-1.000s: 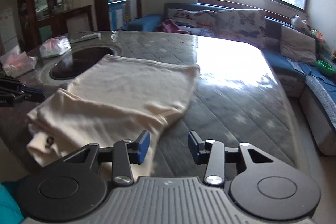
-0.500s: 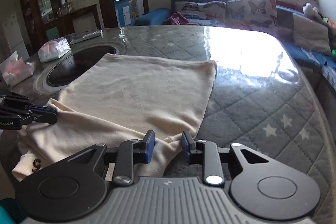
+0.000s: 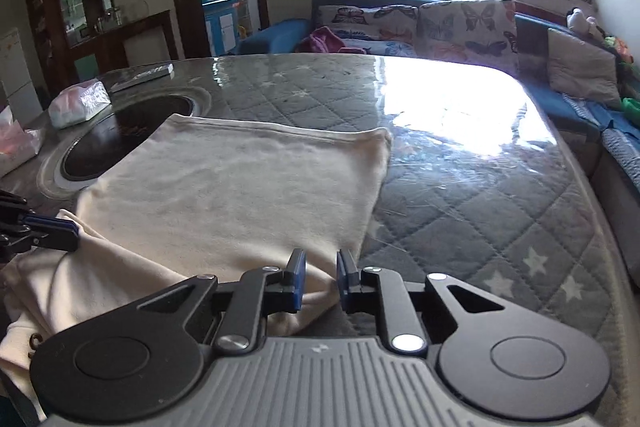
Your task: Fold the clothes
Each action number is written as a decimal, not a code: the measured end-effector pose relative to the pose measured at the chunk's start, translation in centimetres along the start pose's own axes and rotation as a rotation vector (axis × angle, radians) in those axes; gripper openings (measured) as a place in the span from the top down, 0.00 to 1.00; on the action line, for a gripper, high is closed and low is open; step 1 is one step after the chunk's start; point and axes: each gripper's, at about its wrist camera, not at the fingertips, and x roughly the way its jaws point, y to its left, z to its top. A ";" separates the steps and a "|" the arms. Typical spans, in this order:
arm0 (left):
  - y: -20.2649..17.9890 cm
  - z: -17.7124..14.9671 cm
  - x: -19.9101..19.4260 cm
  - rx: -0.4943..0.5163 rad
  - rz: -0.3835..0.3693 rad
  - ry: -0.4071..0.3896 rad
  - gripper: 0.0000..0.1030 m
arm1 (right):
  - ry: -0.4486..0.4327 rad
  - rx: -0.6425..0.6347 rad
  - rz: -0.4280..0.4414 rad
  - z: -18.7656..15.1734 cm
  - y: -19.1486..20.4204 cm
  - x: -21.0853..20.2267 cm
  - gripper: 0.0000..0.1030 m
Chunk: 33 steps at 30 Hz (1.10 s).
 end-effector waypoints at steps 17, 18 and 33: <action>-2.3 -2.6 -5.4 0.253 -0.023 0.038 0.89 | 0.036 -0.235 0.126 -3.4 5.4 -6.3 0.79; -2.7 -2.8 -5.6 0.272 -0.018 0.042 0.89 | 0.044 -0.249 0.127 -3.7 5.8 -6.3 0.79; -2.7 -2.7 -3.9 0.215 0.000 0.017 0.87 | -0.024 -0.329 0.237 -2.4 11.2 -4.6 0.78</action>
